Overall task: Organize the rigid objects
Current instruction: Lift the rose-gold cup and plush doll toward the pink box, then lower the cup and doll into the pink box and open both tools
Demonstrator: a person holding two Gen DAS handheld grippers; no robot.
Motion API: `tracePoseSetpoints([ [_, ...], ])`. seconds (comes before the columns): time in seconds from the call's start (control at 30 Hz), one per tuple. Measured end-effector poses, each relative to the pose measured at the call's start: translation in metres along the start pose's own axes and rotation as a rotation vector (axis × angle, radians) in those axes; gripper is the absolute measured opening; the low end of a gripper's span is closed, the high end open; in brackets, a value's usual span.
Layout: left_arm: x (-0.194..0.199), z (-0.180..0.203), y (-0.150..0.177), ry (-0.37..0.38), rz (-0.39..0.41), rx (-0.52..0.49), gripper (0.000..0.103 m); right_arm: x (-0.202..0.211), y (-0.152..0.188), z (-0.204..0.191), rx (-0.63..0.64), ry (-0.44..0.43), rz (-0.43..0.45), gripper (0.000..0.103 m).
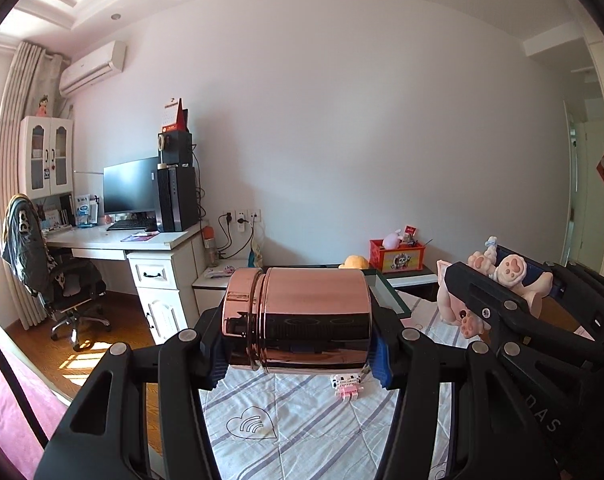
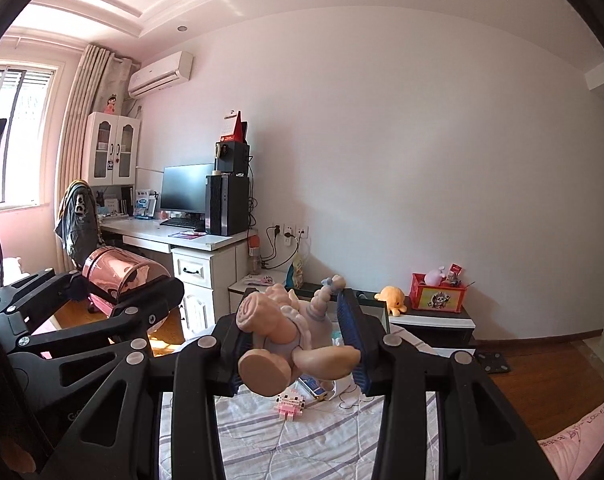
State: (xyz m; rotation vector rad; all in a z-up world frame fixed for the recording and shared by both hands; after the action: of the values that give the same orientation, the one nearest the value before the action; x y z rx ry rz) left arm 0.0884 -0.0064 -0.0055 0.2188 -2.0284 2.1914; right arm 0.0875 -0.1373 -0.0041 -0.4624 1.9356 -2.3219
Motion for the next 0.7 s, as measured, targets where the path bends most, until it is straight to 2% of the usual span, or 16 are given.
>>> tracePoseSetpoints([
  [0.37,-0.001,-0.001,0.000,-0.010,0.010,-0.005,0.055,-0.004,0.000,0.003,0.001,-0.005,-0.005,0.041],
  [0.53,-0.005,0.000,0.001,-0.004,-0.003,-0.003,0.055,-0.024,0.002,0.009,-0.003,-0.005,-0.029,0.041],
  [0.7,-0.036,0.005,0.003,0.005,-0.036,-0.022,0.055,-0.056,0.004,0.021,-0.007,-0.007,-0.055,0.041],
])
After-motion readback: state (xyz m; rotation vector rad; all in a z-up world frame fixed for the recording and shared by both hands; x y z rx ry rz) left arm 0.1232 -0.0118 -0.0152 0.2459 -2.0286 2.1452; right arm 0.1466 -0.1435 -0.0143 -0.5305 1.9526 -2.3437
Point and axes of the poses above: each gripper's, at about its wrist camera, not at the fingertips, and x roughly against the way its jaws point, z to its right, y to its underside, the point moved 3 cm from there along -x, roughly the way its jaws point, and after that the axes turned 6 degrees about x, right-handed, at the moved point
